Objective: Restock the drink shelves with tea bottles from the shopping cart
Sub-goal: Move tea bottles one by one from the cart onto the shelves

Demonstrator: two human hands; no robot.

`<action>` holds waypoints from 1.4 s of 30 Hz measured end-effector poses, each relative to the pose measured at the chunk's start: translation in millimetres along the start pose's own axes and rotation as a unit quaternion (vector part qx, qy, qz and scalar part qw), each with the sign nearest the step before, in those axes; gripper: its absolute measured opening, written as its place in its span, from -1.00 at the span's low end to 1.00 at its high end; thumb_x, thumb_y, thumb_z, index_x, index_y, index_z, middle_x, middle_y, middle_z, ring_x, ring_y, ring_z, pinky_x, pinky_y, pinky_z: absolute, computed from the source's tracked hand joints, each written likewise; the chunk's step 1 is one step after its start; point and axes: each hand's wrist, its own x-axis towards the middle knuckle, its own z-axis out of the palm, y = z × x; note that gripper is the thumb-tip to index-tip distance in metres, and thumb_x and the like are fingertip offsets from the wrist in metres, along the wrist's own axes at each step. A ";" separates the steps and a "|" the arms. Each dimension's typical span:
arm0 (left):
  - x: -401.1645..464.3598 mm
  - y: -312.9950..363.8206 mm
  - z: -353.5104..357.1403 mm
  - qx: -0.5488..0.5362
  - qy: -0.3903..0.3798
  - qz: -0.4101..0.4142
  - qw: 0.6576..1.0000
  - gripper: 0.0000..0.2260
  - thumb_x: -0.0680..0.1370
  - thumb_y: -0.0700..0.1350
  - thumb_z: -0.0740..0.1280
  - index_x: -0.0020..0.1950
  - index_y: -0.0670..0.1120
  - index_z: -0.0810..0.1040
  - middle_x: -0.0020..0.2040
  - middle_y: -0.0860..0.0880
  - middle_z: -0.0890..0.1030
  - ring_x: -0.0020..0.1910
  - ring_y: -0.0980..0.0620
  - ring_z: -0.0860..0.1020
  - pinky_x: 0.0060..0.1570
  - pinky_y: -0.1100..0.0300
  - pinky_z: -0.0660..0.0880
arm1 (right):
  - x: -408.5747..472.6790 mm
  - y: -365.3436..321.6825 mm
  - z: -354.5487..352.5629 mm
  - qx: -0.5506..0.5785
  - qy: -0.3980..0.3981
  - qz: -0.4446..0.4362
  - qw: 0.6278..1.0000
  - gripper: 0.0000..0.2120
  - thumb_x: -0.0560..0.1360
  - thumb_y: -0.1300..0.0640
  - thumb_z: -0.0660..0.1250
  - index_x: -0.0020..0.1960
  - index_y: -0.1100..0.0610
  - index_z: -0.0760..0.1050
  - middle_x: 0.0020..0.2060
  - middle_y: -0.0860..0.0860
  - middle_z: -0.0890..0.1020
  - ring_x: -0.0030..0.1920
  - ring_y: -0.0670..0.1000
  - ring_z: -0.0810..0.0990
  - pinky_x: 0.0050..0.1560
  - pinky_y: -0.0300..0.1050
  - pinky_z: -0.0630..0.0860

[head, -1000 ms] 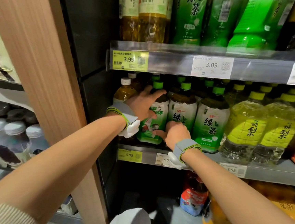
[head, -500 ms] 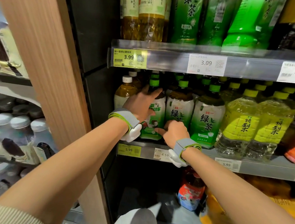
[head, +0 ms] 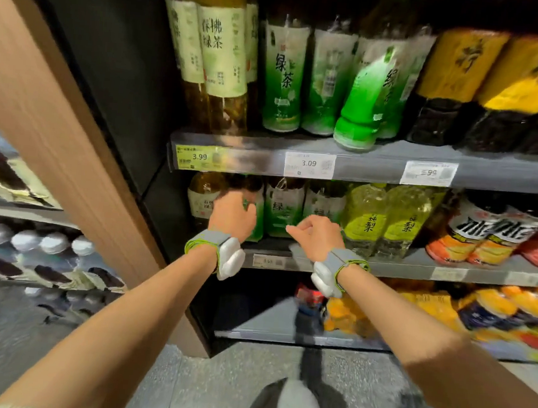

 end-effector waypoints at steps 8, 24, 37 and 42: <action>-66.5 143.3 -82.1 0.018 -0.118 0.008 0.993 -0.78 0.55 -0.15 0.24 0.10 -0.09 0.63 0.11 -0.15 0.64 0.15 -0.18 0.56 0.14 0.09 0.43 | -108.3 -33.2 -180.7 0.040 -0.014 0.102 0.994 -0.66 0.52 -0.04 0.32 0.01 0.25 0.60 0.06 0.15 0.64 0.13 0.17 0.56 0.14 -0.02 0.49; -208.0 375.1 -77.7 -0.066 -0.297 0.082 0.949 -0.77 0.57 -0.16 0.24 0.17 -0.09 0.59 0.11 -0.09 0.64 0.13 -0.11 0.56 -0.03 0.25 0.35 | -341.3 36.9 -395.5 0.111 0.132 0.265 0.949 -0.67 0.52 -0.04 0.34 0.12 0.20 0.49 0.10 0.15 0.61 0.11 0.20 0.56 0.05 0.01 0.49; -323.7 427.5 28.1 -0.009 -0.460 0.149 0.876 -0.78 0.57 -0.11 0.29 0.18 -0.11 0.59 0.15 -0.17 0.62 0.14 -0.22 0.55 0.12 0.05 0.49 | -493.9 141.0 -395.9 0.073 0.212 0.416 0.881 -0.56 0.53 -0.01 0.31 -0.44 0.11 0.28 -0.43 0.12 0.40 -0.26 0.07 0.41 -0.29 -0.08 0.26; -367.2 440.1 84.3 0.028 -0.483 0.163 0.860 -0.75 0.58 -0.18 0.24 0.23 -0.15 0.57 0.20 -0.15 0.60 -0.03 -0.10 0.51 -0.07 0.19 0.40 | -523.6 197.6 -379.4 0.104 0.186 0.483 0.850 -0.58 0.54 -0.02 0.30 -0.12 0.39 0.55 -0.13 0.36 0.60 -0.06 0.25 0.60 -0.18 0.00 0.45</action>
